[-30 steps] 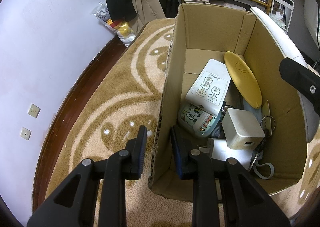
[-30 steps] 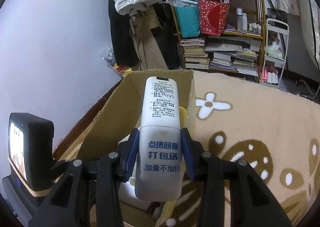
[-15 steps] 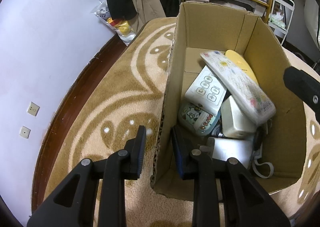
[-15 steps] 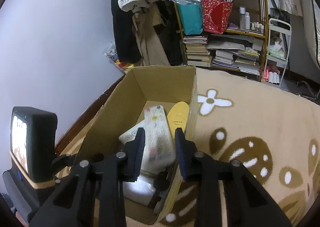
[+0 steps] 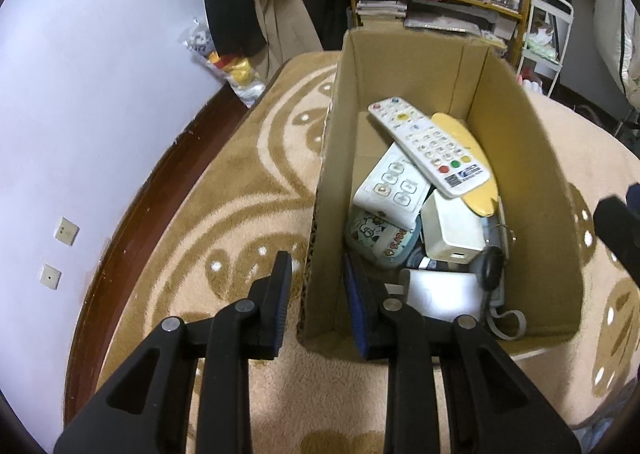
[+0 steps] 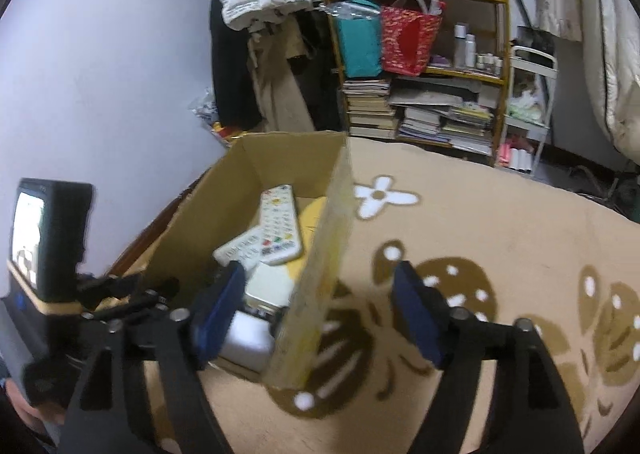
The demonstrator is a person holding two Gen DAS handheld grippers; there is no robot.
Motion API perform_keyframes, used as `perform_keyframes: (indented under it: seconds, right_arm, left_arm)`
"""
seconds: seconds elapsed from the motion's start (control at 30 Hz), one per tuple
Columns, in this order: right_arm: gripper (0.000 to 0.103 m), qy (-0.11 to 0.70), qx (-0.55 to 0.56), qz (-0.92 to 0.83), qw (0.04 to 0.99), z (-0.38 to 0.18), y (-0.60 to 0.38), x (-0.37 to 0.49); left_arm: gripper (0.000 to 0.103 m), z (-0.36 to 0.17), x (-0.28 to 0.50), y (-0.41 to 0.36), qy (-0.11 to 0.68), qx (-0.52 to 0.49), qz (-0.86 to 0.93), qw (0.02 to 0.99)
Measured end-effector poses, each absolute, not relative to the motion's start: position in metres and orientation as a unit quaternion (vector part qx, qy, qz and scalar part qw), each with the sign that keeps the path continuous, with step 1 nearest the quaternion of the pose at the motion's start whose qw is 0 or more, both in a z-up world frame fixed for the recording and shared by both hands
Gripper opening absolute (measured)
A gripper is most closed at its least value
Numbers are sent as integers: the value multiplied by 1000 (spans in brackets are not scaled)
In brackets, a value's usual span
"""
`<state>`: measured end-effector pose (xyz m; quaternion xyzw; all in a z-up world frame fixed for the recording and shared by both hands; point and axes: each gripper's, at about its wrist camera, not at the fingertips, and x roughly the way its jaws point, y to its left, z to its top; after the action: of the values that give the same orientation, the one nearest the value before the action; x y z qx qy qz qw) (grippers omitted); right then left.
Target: Organize rigid objects
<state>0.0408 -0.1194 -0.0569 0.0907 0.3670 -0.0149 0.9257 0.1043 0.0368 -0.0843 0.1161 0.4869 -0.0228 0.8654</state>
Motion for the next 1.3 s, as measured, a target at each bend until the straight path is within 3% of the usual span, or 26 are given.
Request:
perform_keyframes:
  seconds: [0.07, 0.23, 0.6, 1.3]
  right_arm:
    - [91, 362, 101, -16, 927, -56, -126, 33]
    - [103, 335, 93, -32, 937, -50, -134, 9]
    - [103, 291, 100, -38, 951, -27, -134, -29]
    - [103, 228, 84, -39, 969, -3, -124, -76]
  left_arm:
    - [28, -78, 97, 38, 478, 112, -25, 871]
    - [56, -59, 75, 39, 439, 113, -27, 891]
    - [97, -22, 35, 36, 369, 123, -45, 920]
    - [102, 16, -30, 61, 276, 98, -49, 955]
